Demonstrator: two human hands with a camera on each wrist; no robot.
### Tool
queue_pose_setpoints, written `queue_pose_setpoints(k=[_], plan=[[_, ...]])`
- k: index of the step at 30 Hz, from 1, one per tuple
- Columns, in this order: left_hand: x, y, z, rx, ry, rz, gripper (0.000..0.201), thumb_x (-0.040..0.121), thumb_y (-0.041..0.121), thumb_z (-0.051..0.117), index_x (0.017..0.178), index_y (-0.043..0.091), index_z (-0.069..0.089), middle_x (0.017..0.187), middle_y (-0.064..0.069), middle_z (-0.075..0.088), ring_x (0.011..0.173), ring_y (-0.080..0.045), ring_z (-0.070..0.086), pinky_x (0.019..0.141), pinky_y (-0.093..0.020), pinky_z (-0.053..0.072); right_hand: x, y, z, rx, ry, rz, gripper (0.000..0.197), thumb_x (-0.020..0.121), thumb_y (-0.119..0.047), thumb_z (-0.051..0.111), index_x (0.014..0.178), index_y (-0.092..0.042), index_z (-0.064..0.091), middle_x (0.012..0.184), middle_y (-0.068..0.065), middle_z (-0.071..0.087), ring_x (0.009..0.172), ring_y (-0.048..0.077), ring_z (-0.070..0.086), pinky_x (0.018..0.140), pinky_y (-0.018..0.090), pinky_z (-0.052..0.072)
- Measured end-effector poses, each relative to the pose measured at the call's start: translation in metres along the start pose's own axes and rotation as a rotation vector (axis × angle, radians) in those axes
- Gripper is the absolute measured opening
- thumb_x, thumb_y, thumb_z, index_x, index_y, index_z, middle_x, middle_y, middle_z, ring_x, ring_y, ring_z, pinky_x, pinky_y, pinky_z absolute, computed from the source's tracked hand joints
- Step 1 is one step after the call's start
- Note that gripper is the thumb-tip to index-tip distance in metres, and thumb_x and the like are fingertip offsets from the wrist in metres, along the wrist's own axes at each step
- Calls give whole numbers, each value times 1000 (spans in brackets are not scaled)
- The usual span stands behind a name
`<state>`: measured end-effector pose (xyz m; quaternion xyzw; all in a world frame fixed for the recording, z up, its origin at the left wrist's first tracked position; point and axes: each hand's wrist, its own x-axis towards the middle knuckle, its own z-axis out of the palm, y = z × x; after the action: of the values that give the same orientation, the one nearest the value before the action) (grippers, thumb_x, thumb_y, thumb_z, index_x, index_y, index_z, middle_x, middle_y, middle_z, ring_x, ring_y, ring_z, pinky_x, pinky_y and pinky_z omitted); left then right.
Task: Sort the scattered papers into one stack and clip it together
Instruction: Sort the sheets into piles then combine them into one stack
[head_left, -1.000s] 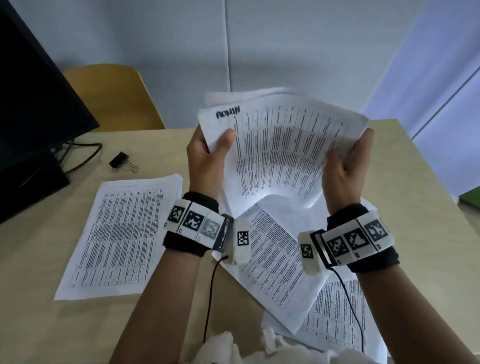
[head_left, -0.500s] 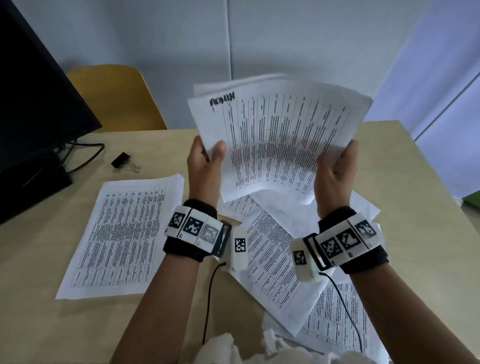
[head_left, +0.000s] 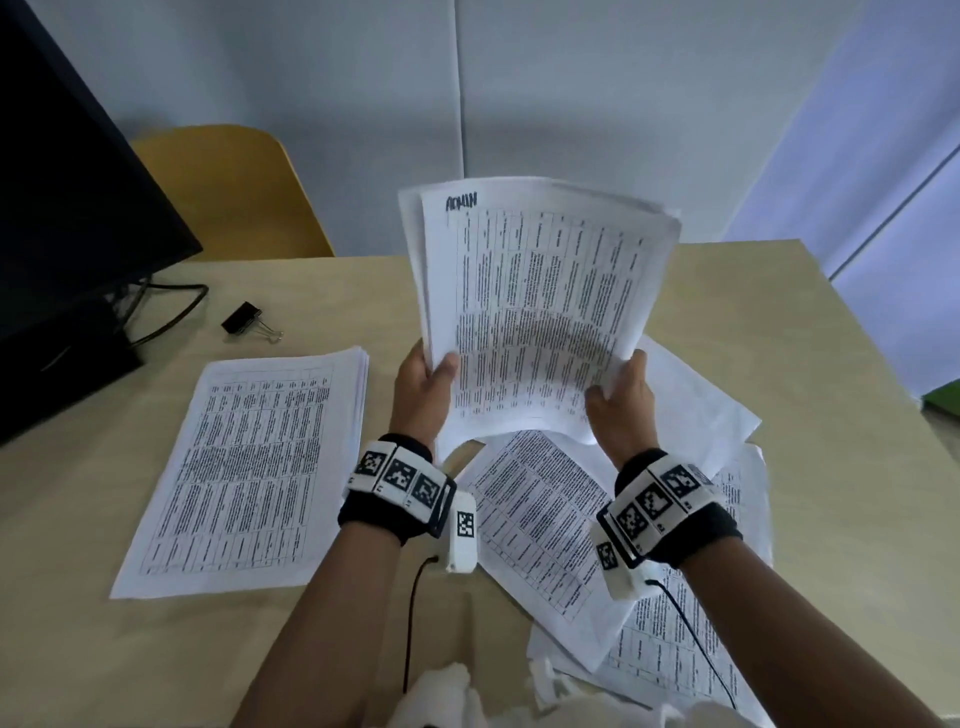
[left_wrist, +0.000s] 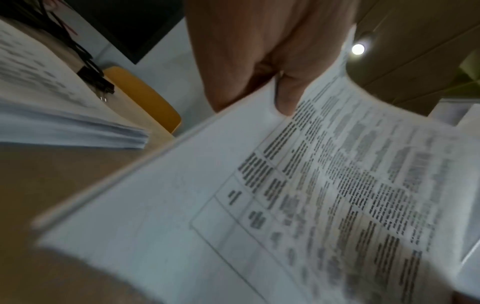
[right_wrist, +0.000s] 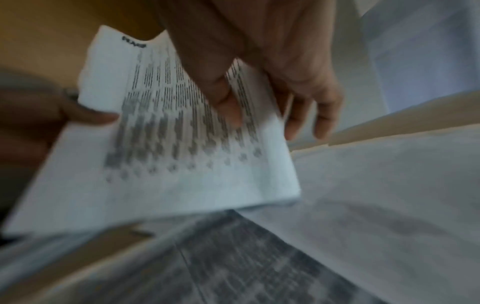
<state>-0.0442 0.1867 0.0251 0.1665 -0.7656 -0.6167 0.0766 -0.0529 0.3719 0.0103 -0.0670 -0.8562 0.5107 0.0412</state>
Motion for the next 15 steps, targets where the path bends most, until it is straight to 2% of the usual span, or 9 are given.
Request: queue_pose_setpoints(k=[2, 4, 6, 7, 9, 10, 11, 13, 15], plan=[[8, 2, -8, 61, 46, 56, 30, 95, 8, 45, 123, 1, 51, 118, -10, 60, 105, -15, 52, 89, -22, 38, -1, 12, 4, -220, -143, 66, 40, 77, -6, 58, 106, -5, 30, 112, 18, 48, 102, 33, 48, 89, 48, 45], [18, -2, -17, 124, 114, 56, 27, 94, 7, 44, 119, -1, 51, 119, -16, 59, 107, -22, 54, 91, -26, 39, -5, 21, 8, -466, -335, 180, 73, 70, -20, 70, 127, -11, 25, 130, 13, 35, 122, 37, 34, 102, 62, 30], [25, -8, -26, 158, 188, 5, 15, 94, 6, 43, 105, 1, 52, 101, -12, 59, 95, -26, 55, 83, -27, 40, -11, 28, 14, -591, -469, 237, 97, 65, -24, 76, 138, -21, 12, 144, 10, 15, 136, 40, 12, 103, 70, 14], [26, -11, -31, 186, 222, -14, 7, 94, 6, 43, 96, 4, 49, 89, -10, 55, 85, -25, 52, 76, -26, 38, -14, 31, 16, -642, -503, 244, 99, 65, -24, 76, 139, -23, 10, 148, 9, 7, 138, 41, 4, 102, 70, 12], [25, -15, -38, 251, 264, -48, 5, 95, 5, 41, 90, 7, 43, 78, -7, 49, 80, -23, 47, 70, -26, 34, -18, 36, 19, -764, -500, 211, 82, 72, -19, 68, 136, -19, 17, 147, 10, 8, 136, 40, 8, 102, 65, 23], [25, -18, -40, 255, 259, -78, 3, 95, 5, 41, 94, 7, 43, 85, -8, 54, 84, -24, 48, 73, -27, 35, -19, 36, 19, -840, -465, 173, 68, 77, -13, 60, 134, -16, 24, 144, 12, 15, 132, 39, 17, 100, 59, 31], [23, -20, -40, 258, 250, -130, 8, 95, 5, 40, 102, 4, 44, 101, -13, 57, 94, -28, 52, 78, -30, 38, -17, 37, 18, -907, -424, 138, 55, 81, -8, 53, 131, -12, 30, 140, 14, 23, 127, 37, 26, 99, 54, 36], [19, -28, -39, 257, 197, -256, 32, 96, 6, 39, 127, 4, 40, 133, -16, 49, 118, -33, 49, 91, -35, 41, -10, 35, 13, -945, -355, 111, 35, 86, -3, 41, 121, -5, 42, 129, 16, 39, 118, 36, 40, 98, 49, 39], [15, -41, -38, 295, 108, -326, 45, 95, 7, 40, 140, 7, 33, 143, -15, 43, 127, -33, 45, 101, -36, 39, 1, 26, 2, -843, -283, 125, 25, 86, 1, 40, 110, -3, 46, 114, 17, 54, 105, 34, 51, 94, 46, 39]])
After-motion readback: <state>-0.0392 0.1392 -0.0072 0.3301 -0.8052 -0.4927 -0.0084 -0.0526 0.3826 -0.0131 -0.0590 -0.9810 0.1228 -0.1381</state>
